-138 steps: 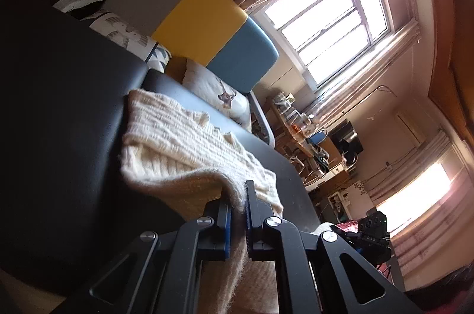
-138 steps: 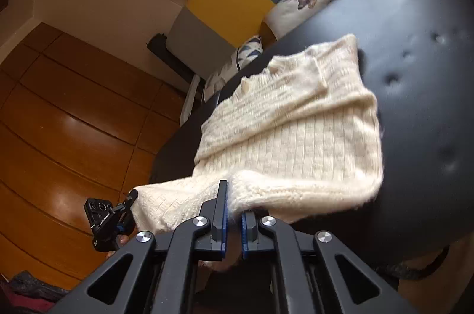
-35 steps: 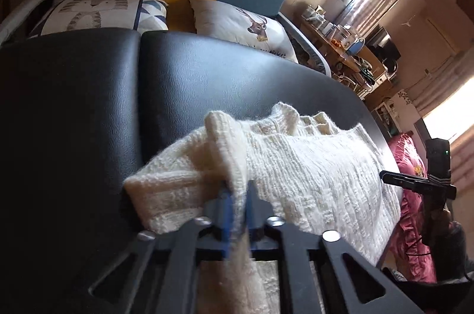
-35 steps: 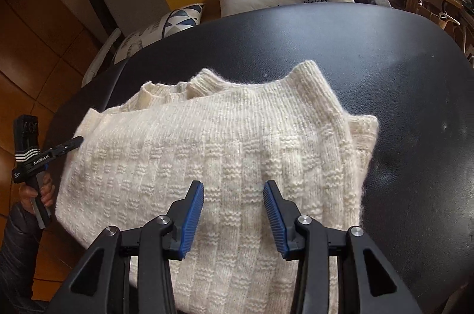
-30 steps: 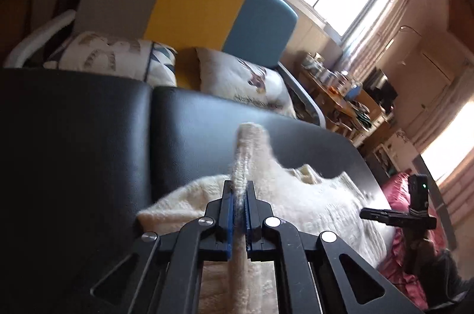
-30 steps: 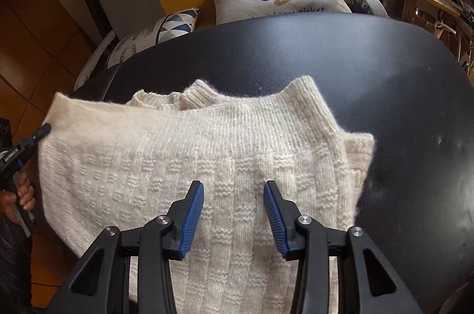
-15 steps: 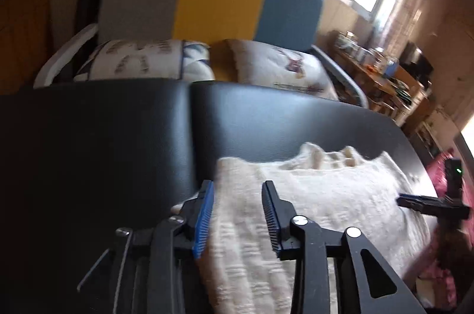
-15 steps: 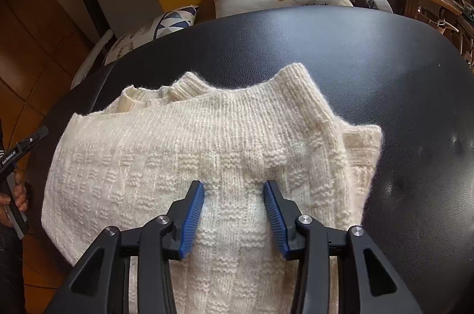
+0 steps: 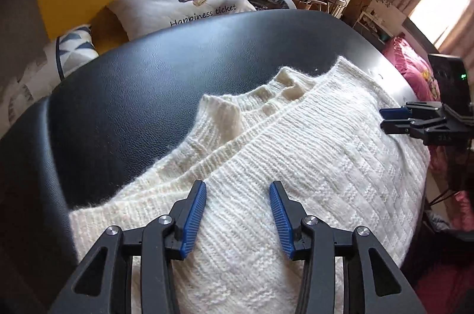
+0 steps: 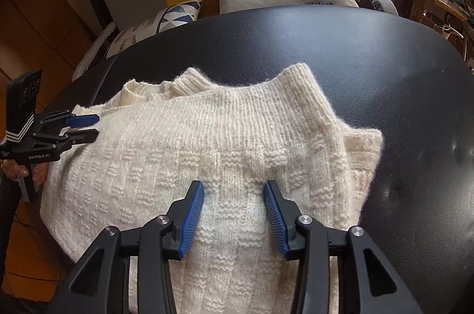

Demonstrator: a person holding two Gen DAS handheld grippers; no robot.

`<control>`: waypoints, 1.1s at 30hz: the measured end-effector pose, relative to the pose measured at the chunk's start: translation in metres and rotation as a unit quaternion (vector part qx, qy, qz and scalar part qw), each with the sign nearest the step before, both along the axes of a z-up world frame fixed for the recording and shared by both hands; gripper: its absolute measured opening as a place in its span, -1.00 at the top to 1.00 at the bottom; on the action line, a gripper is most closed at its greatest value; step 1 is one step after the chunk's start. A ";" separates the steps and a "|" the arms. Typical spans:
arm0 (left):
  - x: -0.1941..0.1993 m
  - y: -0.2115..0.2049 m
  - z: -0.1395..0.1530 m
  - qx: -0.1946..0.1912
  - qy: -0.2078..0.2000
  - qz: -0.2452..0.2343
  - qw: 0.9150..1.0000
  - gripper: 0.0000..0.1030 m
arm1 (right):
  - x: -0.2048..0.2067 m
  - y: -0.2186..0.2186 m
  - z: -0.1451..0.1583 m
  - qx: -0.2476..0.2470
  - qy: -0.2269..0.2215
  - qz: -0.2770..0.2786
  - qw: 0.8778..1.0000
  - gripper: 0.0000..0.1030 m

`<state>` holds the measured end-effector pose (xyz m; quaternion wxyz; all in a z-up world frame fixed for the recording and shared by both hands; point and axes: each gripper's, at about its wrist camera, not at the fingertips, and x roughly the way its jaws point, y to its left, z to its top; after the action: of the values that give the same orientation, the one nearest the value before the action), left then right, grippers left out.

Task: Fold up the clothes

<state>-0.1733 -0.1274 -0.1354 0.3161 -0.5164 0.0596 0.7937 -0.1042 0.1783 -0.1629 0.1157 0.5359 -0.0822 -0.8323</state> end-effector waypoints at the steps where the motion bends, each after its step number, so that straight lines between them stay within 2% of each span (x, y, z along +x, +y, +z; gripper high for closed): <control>1: 0.003 -0.001 0.000 0.005 0.003 0.002 1.000 0.47 | 0.000 -0.001 0.000 0.001 0.000 0.000 1.000 0.16; 3: 0.010 -0.001 0.000 0.008 0.018 0.014 1.000 0.80 | 0.000 -0.002 0.000 0.002 0.000 -0.002 1.000 0.16; 4: 0.013 -0.001 0.001 0.005 0.030 0.025 0.999 0.87 | 0.000 -0.003 0.000 0.004 -0.001 -0.002 1.000 0.16; 7: 0.022 0.000 0.012 0.008 0.082 0.066 0.994 0.89 | -0.001 -0.006 0.006 0.013 0.003 -0.001 1.000 0.16; 10: 0.020 -0.002 0.031 0.010 0.152 0.116 0.981 0.89 | -0.003 -0.006 0.016 -0.005 0.026 -0.007 1.000 0.16; 11: 0.016 -0.001 0.030 0.006 0.162 0.133 0.978 0.89 | -0.006 -0.008 0.015 -0.005 0.019 -0.005 1.000 0.16; 14: 0.003 0.007 0.006 -0.029 0.158 0.151 0.975 0.79 | -0.012 -0.019 0.004 0.017 0.003 0.004 1.000 0.16; 16: -0.005 0.005 -0.012 -0.017 0.122 0.153 0.981 0.71 | -0.011 -0.026 -0.001 0.037 0.008 0.014 0.999 0.16; 18: -0.006 -0.001 -0.009 0.005 0.118 0.165 0.979 0.68 | -0.009 -0.030 -0.002 0.051 0.017 0.019 0.998 0.15; 20: -0.003 -0.016 0.008 0.040 0.126 0.184 0.974 0.68 | -0.009 -0.029 -0.003 0.049 0.018 0.019 0.998 0.15; 22: -0.001 -0.028 0.024 0.047 0.140 0.189 0.971 0.67 | -0.010 -0.027 -0.004 0.046 0.018 0.019 0.999 0.15; 28: 0.015 -0.027 0.013 -0.051 0.146 0.122 0.980 0.67 | -0.009 -0.024 -0.004 0.036 0.022 0.013 0.999 0.15; 31: 0.006 -0.042 -0.014 -0.071 0.131 0.169 0.974 0.62 | -0.009 -0.024 -0.004 0.037 0.022 0.012 0.999 0.15; 33: 0.007 -0.048 -0.019 -0.053 0.127 0.198 0.970 0.61 | -0.010 -0.024 -0.005 0.035 0.020 0.011 0.999 0.14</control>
<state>-0.1664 -0.1755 -0.1546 0.1144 -0.4287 0.0378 0.8954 -0.1137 0.1546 -0.1675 0.1079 0.5236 -0.0443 -0.8439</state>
